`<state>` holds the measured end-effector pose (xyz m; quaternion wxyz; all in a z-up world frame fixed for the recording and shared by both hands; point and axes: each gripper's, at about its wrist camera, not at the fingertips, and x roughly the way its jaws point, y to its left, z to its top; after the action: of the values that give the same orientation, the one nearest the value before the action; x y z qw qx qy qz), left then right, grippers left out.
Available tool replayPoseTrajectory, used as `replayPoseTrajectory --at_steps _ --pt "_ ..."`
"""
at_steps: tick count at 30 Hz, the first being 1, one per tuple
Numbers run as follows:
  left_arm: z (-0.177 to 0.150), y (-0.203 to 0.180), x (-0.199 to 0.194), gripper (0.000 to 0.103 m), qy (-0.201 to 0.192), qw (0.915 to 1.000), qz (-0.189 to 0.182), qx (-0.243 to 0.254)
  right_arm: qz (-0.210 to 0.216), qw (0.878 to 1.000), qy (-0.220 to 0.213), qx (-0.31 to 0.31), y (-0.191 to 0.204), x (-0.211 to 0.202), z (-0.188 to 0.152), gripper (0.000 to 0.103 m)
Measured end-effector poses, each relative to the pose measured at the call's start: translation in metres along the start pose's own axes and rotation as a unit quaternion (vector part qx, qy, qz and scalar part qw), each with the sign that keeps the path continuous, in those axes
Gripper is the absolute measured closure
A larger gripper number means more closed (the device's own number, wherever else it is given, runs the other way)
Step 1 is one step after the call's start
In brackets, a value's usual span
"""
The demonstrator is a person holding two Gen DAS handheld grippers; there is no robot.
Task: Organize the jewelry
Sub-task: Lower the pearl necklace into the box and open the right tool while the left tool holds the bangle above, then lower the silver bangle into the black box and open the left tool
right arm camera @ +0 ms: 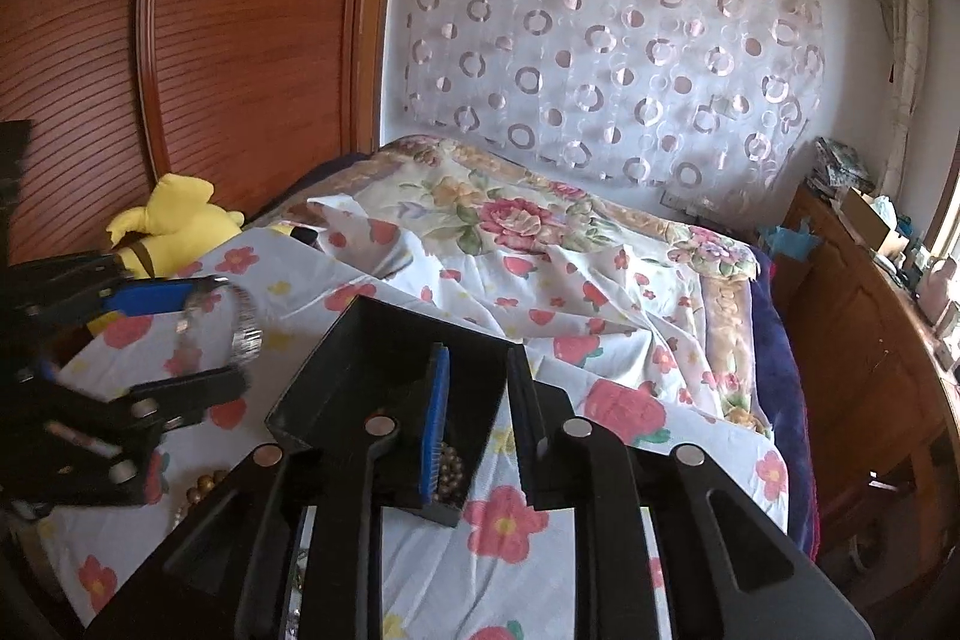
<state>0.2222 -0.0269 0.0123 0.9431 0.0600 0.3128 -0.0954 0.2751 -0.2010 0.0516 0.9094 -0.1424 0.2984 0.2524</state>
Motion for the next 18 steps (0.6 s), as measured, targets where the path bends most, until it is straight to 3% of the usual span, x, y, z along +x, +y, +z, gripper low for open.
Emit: replayPoseTrajectory --at_steps 18 --pt "0.008 -0.010 0.088 0.045 0.076 0.9971 0.008 -0.003 0.000 1.000 0.013 0.015 -0.024 -0.019 -0.045 0.081"
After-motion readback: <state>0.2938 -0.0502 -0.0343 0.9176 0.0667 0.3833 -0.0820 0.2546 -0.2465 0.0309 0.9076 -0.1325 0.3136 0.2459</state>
